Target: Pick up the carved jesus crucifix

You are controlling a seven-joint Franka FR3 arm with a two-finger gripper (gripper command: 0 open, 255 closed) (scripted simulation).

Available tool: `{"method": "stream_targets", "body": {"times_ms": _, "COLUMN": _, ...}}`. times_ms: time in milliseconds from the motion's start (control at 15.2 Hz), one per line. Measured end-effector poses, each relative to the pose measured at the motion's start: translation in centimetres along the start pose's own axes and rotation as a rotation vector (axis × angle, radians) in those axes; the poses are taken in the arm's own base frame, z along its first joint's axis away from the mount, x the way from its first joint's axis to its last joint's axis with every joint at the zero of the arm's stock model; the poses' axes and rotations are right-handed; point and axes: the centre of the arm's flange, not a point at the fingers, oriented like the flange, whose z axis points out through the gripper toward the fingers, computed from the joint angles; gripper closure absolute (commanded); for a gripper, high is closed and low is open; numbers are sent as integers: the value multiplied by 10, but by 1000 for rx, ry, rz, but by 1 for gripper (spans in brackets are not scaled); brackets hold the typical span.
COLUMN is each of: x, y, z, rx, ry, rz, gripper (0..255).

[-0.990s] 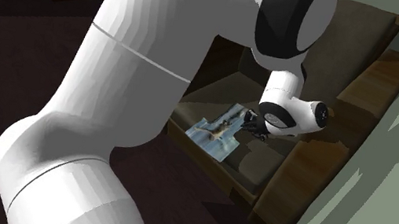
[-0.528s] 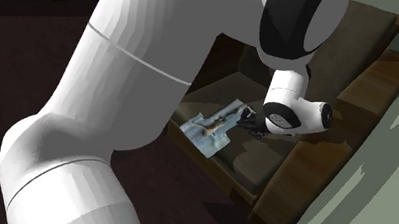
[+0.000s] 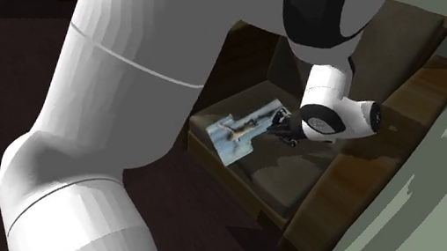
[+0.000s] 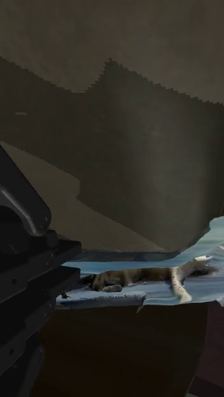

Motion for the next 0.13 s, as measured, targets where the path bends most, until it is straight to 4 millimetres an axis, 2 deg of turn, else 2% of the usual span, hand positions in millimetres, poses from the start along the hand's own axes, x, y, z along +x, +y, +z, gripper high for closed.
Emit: {"method": "stream_targets", "body": {"times_ms": 132, "x": 0, "y": -7, "z": -6, "rx": 0, "ry": 0, "rz": 0, "gripper": 255}}
